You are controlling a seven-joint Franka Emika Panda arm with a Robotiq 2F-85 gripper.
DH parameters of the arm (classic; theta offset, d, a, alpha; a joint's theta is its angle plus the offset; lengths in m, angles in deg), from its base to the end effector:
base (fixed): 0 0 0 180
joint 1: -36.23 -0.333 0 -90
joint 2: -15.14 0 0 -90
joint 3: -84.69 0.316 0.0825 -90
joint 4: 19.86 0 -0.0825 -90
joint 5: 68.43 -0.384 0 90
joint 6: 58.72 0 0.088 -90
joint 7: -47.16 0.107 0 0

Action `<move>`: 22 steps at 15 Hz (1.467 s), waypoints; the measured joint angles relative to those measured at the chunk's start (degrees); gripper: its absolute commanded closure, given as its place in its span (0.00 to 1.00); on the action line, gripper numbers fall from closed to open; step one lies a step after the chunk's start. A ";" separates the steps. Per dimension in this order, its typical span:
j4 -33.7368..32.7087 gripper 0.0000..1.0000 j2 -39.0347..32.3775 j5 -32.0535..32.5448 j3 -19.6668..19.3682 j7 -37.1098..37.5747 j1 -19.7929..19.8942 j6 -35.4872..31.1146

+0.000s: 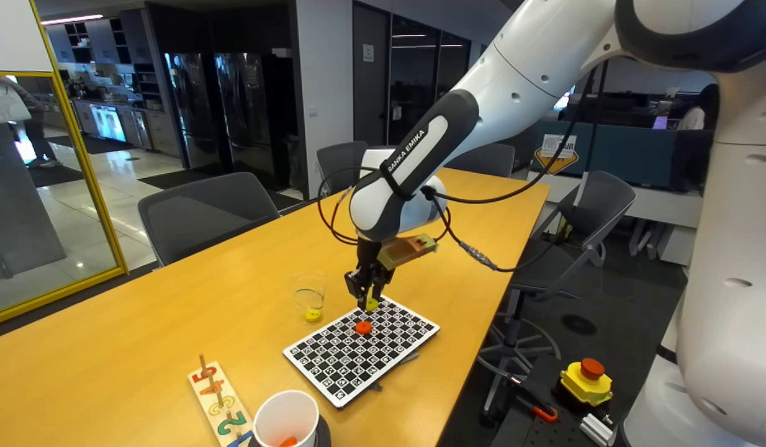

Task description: Put an orange block in the white cup then put the yellow block in the clear cup, then put two orange blocks in the white cup and lastly put the yellow block in the clear cup

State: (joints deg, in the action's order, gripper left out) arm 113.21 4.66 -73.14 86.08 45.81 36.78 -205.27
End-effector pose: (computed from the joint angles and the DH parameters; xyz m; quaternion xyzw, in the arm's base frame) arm 0.5265 0.0066 0.2666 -0.9992 0.0148 -0.0262 0.0256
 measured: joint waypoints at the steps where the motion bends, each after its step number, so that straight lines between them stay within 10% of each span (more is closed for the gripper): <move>1: -1.28 0.79 0.06 0.08 0.23 0.52 -0.61 -0.02; 16: -18.72 0.79 -7.65 2.22 1.14 4.63 -4.67 1.15; 17: -19.49 0.42 -8.35 2.22 1.13 4.63 -4.66 1.37; 22: -22.43 0.04 -10.73 2.22 1.09 4.63 -4.56 3.63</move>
State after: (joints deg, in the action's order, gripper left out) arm 90.78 -6.07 -70.92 87.17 50.44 32.22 -201.64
